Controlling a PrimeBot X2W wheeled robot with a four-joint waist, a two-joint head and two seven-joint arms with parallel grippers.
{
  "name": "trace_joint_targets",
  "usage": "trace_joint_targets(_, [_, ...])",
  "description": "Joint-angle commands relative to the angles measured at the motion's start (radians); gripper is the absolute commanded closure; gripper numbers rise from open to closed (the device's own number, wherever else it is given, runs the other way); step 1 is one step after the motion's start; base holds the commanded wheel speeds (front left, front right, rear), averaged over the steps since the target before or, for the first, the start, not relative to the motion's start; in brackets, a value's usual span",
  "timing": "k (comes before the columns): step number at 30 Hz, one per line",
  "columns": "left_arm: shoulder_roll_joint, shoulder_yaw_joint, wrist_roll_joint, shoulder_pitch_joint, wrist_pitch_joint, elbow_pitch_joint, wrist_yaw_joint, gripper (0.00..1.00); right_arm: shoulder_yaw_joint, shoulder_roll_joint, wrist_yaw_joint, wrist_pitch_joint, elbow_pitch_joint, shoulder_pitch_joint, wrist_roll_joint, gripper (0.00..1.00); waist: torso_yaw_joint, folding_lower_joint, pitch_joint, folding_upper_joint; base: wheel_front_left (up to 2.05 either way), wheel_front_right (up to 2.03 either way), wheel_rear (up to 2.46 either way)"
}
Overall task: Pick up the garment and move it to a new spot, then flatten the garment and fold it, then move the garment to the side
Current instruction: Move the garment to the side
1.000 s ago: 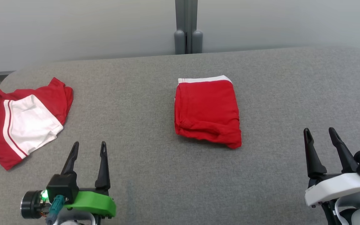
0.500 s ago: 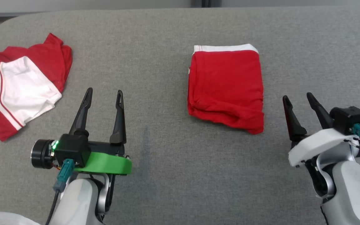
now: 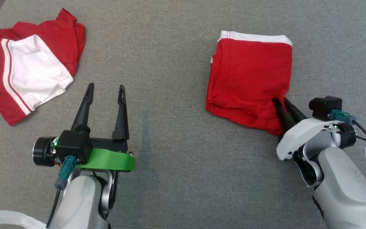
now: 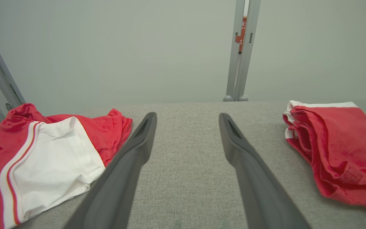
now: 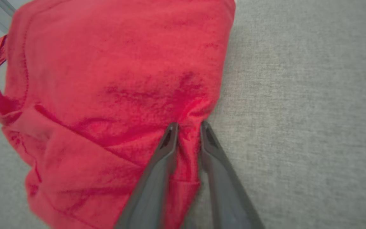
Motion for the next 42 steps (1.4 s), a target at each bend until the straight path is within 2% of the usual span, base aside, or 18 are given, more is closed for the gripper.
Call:
trace_joint_targets(1, [-0.001,0.006,0.003,-0.011,-0.005,-0.006,-0.001,0.0,0.014,-0.009,-0.001,0.0,0.021,0.01,0.008,1.0,-0.009,0.0,-0.005,0.0,0.0,0.0,0.0])
trace_joint_targets(6, [0.009,0.018,0.012,-0.003,-0.004,-0.021,-0.007,0.0,0.044,-0.037,-0.001,-0.046,0.008,-0.019,0.036,1.0,-0.048,0.0,-0.003,0.0,0.0,0.0,0.0])
trace_joint_targets(11, [0.03,0.033,0.026,0.01,-0.004,-0.05,-0.006,0.0,0.102,-0.079,-0.001,-0.063,-0.003,-0.051,0.074,1.0,-0.137,0.0,0.023,0.0,0.0,0.0,0.0])
trace_joint_targets(16, [0.051,0.02,0.047,-0.015,-0.002,-0.096,-0.017,0.0,0.122,-0.165,-0.001,-0.085,0.008,-0.086,0.119,1.0,-0.223,0.0,0.075,0.0,0.0,0.0,0.0])
trace_joint_targets(20, [0.064,-0.005,0.067,-0.062,0.021,-0.154,-0.032,0.0,0.102,-0.271,-0.001,-0.097,0.033,-0.133,0.152,1.0,-0.267,0.0,0.152,0.0,0.0,0.0,0.0])
trace_joint_targets(28, [0.075,-0.049,0.099,-0.186,0.066,-0.256,-0.063,0.0,-0.001,-0.437,-0.001,-0.126,0.146,-0.273,0.196,1.0,-0.283,0.0,0.328,0.0,0.0,0.0,0.0])
trace_joint_targets(34, [0.08,-0.073,0.12,-0.252,0.078,-0.29,-0.081,0.0,-0.098,-0.506,-0.001,-0.188,0.306,-0.391,0.213,1.0,-0.277,0.0,0.398,0.0,0.0,0.0,0.0])
trace_joint_targets(39, [0.086,-0.092,0.127,-0.268,0.084,-0.293,-0.09,0.0,-0.142,-0.511,-0.001,-0.23,0.406,-0.441,0.203,1.0,-0.279,0.0,0.407,0.0,0.0,0.0,0.0])
trace_joint_targets(40, [0.087,-0.093,0.128,-0.268,0.086,-0.292,-0.089,0.0,-0.15,-0.507,-0.001,-0.239,0.42,-0.447,0.202,0.74,-0.283,0.0,0.405,0.0,0.0,0.0,0.0])
trace_joint_targets(41, [0.087,-0.094,0.127,-0.265,0.086,-0.29,-0.087,0.0,-0.152,-0.499,-0.001,-0.244,0.429,-0.448,0.199,0.31,-0.287,0.0,0.4,0.0,0.0,0.0,0.0])
trace_joint_targets(42, [0.088,-0.096,0.126,-0.259,0.087,-0.287,-0.085,0.0,-0.157,-0.497,-0.001,-0.252,0.439,-0.447,0.186,0.0,-0.292,0.0,0.393,0.0,0.0,0.0,0.0])
